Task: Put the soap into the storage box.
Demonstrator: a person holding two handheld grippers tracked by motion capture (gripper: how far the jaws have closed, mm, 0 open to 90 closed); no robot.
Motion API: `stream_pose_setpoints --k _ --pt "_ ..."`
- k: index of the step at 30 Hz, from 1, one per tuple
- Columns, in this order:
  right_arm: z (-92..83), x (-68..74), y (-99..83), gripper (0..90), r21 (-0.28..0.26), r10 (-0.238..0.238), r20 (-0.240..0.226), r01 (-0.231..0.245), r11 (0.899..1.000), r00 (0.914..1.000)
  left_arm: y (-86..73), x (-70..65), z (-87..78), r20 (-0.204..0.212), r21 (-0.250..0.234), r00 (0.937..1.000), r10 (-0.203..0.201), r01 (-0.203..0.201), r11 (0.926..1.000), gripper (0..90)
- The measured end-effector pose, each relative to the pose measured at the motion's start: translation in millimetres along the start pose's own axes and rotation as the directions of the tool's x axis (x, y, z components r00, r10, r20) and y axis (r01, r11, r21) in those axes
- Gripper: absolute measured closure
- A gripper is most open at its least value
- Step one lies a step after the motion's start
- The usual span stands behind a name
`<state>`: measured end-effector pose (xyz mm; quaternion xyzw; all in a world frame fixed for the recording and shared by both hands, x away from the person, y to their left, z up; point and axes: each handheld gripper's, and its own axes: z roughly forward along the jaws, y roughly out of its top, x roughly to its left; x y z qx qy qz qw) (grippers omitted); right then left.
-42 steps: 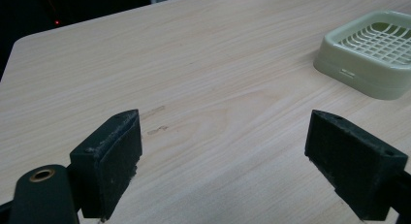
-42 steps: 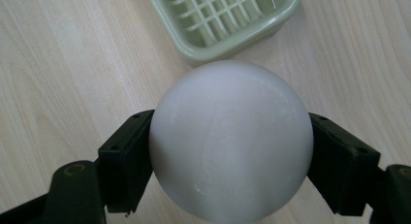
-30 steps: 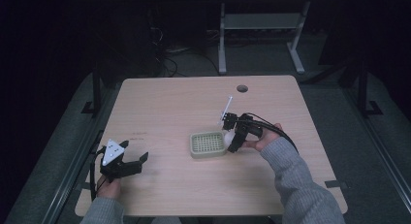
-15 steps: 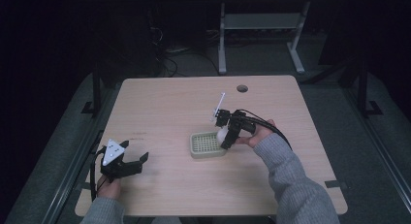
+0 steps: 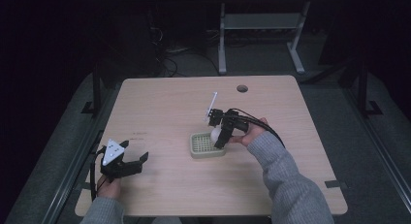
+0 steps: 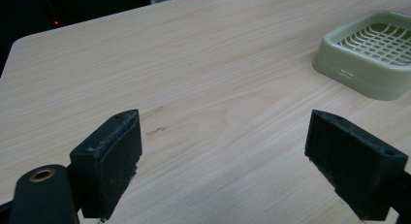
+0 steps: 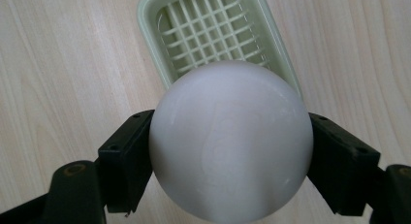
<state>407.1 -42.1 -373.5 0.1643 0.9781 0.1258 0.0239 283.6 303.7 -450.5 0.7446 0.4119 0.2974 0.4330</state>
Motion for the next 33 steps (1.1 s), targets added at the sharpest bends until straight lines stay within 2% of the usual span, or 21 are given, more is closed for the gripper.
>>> stream_pose_setpoints --k 14,24,25,26,33 --pt "3.3 2.1 15.4 23.6 -0.001 -0.027 -0.012 0.027 1.000 0.9996 0.3 0.0 1.1 0.000 -0.001 1.0000 -0.006 0.006 1.0000 12.8" --pt "10.3 2.8 27.1 23.6 0.018 -0.049 -0.022 0.049 0.999 0.9986 -0.4 0.0 0.7 -0.001 -0.004 0.9999 -0.010 0.010 0.9999 12.8" --pt "10.5 2.5 29.8 23.6 0.013 -0.056 -0.021 0.057 0.998 0.9982 -0.5 0.9 -0.2 -0.002 0.007 1.0000 0.000 0.000 1.0000 12.8" --pt "10.5 2.5 29.8 23.6 0.013 -0.056 -0.021 0.057 0.998 0.9982 -0.8 0.6 -0.3 -0.003 0.001 0.9999 -0.010 0.011 0.9999 12.8" --pt "18.2 2.8 41.1 23.6 0.025 -0.074 -0.024 0.075 0.997 0.9970 -1.5 2.4 -2.7 -0.006 -0.002 0.9999 -0.016 0.016 0.9999 12.8"
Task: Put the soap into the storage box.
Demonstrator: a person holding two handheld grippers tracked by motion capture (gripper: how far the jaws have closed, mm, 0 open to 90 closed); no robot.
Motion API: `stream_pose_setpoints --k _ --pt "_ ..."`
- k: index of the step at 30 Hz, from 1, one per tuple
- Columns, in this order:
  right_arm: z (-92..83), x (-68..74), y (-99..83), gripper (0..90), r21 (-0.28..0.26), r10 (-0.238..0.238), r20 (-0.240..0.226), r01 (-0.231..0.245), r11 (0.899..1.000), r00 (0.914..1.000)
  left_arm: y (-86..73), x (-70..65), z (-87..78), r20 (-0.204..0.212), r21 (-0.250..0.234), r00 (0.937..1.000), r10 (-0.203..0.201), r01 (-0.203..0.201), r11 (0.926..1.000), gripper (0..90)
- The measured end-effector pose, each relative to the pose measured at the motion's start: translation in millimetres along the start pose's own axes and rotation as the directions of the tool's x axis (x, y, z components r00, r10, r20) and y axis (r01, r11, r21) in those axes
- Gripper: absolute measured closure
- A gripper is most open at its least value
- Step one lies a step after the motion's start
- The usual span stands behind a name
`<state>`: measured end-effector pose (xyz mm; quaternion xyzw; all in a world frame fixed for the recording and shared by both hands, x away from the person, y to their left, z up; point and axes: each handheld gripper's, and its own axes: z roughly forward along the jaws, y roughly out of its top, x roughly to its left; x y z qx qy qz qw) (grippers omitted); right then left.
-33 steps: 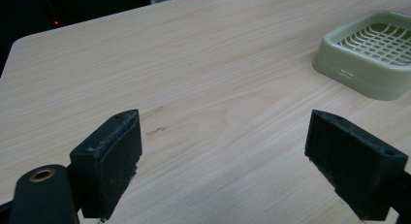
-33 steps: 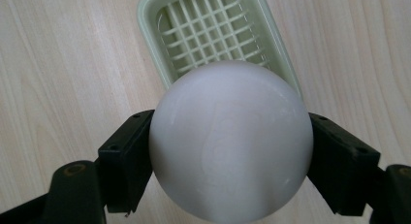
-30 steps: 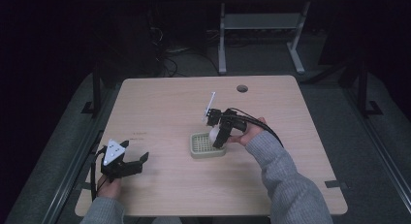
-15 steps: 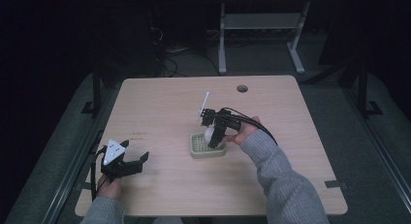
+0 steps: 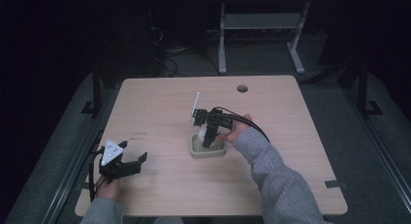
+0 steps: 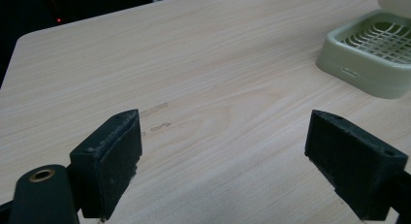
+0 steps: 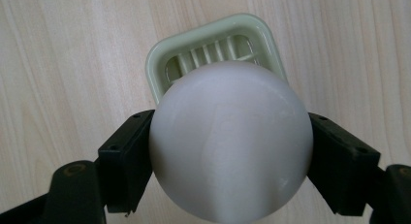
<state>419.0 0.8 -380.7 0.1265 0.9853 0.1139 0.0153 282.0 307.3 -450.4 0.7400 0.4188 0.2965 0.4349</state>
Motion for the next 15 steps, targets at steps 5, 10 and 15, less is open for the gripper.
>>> stream_pose_setpoints --k 5,10,15 --pt "6.3 -2.1 3.0 23.6 0.003 0.001 -0.001 -0.001 1.000 1.0000 0.0 0.2 0.7 0.001 -0.001 1.0000 -0.001 0.001 1.0000 12.8" --pt "11.4 -4.7 2.6 23.6 0.010 0.003 -0.003 -0.003 1.000 1.0000 0.0 0.9 0.5 0.000 0.005 1.0000 0.002 -0.002 1.0000 12.8" --pt "17.7 -6.6 0.8 23.6 0.019 0.014 0.000 -0.014 1.000 0.9999 0.3 0.8 0.9 -0.001 0.005 1.0000 0.005 -0.005 1.0000 12.8"
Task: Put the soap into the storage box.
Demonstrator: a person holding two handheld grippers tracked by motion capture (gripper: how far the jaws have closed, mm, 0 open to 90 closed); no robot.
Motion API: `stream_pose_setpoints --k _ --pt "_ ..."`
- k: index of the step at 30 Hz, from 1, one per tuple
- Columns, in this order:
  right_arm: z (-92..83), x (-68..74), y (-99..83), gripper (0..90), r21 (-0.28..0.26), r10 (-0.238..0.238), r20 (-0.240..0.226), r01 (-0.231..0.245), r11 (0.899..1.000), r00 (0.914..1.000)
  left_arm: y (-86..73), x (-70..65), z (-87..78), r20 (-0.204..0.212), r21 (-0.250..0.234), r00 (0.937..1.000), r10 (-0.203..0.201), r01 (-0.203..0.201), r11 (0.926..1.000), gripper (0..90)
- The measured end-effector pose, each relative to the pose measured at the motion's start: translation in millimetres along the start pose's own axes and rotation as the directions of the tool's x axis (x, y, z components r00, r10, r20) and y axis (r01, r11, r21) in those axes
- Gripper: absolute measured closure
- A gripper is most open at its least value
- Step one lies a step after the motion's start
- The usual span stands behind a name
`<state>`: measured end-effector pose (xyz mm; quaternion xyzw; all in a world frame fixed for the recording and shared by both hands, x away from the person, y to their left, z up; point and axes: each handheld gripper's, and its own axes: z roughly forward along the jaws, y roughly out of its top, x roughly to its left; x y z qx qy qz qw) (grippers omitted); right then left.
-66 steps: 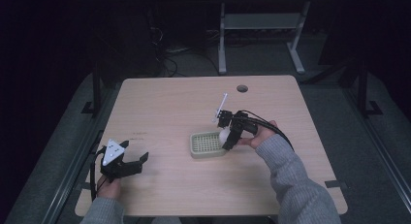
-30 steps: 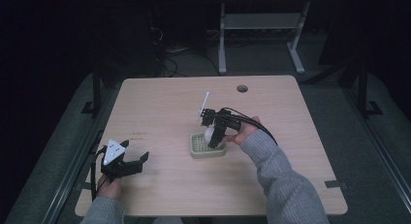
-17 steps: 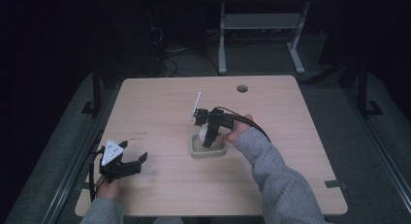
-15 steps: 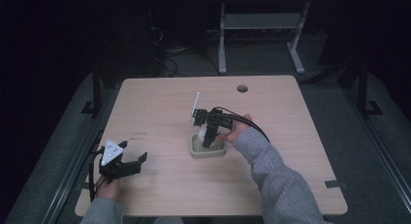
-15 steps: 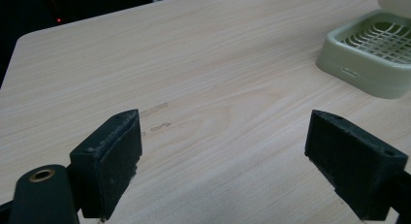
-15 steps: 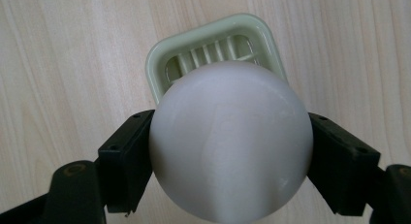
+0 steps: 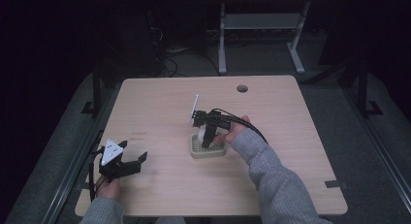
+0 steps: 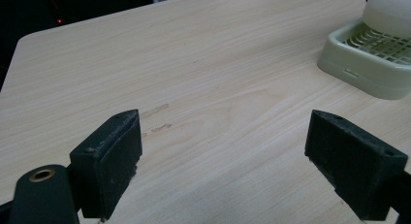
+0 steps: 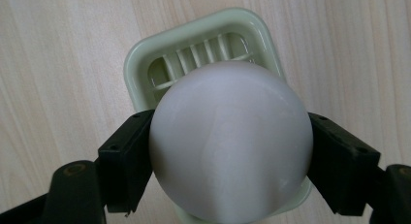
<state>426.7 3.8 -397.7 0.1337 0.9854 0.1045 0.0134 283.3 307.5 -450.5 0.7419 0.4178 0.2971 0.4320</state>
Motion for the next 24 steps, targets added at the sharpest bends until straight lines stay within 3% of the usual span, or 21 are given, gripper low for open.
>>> stream_pose_setpoints --k 8,24 --pt "6.9 0.5 -0.6 23.6 -0.009 0.006 -0.006 -0.006 1.000 1.0000 -0.3 0.9 -1.0 -0.002 -0.001 1.0000 -0.005 0.005 1.0000 12.8" --pt "13.7 3.0 -3.5 23.5 0.011 -0.003 0.028 0.003 1.000 0.9996 0.6 0.9 0.2 -0.001 0.000 1.0000 0.006 -0.006 1.0000 12.8"
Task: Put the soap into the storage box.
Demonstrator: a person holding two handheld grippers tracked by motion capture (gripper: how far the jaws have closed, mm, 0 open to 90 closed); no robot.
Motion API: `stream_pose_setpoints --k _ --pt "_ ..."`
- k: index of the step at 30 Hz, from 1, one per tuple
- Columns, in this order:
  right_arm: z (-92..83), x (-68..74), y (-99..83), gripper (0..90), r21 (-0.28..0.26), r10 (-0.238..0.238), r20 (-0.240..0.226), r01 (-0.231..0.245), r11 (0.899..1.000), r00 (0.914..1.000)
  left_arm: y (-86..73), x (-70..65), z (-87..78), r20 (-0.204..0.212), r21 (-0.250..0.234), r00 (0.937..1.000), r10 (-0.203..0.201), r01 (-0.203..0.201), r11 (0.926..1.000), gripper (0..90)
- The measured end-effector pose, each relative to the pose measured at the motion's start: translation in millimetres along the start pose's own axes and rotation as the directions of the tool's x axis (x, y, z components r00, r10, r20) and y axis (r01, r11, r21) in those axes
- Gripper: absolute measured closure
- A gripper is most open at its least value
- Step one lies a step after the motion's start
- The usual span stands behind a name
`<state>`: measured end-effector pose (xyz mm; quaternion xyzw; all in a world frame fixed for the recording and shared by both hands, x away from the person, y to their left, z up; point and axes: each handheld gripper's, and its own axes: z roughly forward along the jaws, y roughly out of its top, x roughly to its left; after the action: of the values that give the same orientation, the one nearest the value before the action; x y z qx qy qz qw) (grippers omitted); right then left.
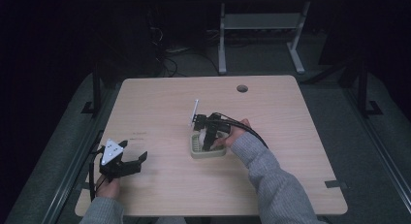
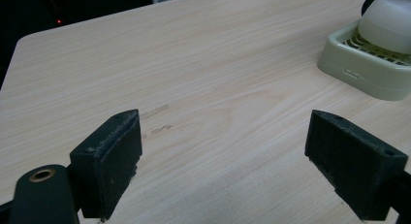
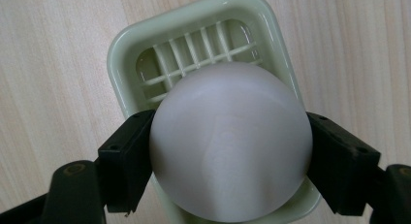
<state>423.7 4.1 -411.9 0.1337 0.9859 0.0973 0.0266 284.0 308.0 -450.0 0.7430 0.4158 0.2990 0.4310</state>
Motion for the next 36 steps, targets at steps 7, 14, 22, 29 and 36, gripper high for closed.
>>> stream_pose_setpoints --k 7,14,22,29,36 --pt "1.4 -1.0 -0.9 23.4 -0.006 0.013 -0.013 -0.013 1.000 0.9998 0.0 0.7 0.0 -0.001 -0.001 1.0000 -0.004 0.004 1.0000 12.8" --pt "0.8 -1.6 -1.2 23.7 -0.013 0.010 -0.024 -0.010 1.000 0.9997 0.0 0.5 -0.2 -0.001 -0.002 1.0000 -0.005 0.005 1.0000 12.8" --pt "0.9 -1.6 -1.1 23.5 -0.011 0.011 -0.025 -0.012 1.000 0.9996 0.1 0.6 0.1 0.000 -0.001 1.0000 -0.004 0.004 1.0000 12.8" --pt "2.0 -2.9 -0.8 21.2 -0.001 0.028 -0.033 -0.028 1.000 0.9991 0.2 0.2 0.4 0.000 -0.006 0.9999 -0.010 0.010 0.9999 12.8" --pt "0.7 -0.4 0.1 19.4 -0.001 0.021 -0.031 -0.021 1.000 0.9993 0.3 0.1 -0.8 0.002 -0.006 1.0000 -0.005 0.005 1.0000 12.8"
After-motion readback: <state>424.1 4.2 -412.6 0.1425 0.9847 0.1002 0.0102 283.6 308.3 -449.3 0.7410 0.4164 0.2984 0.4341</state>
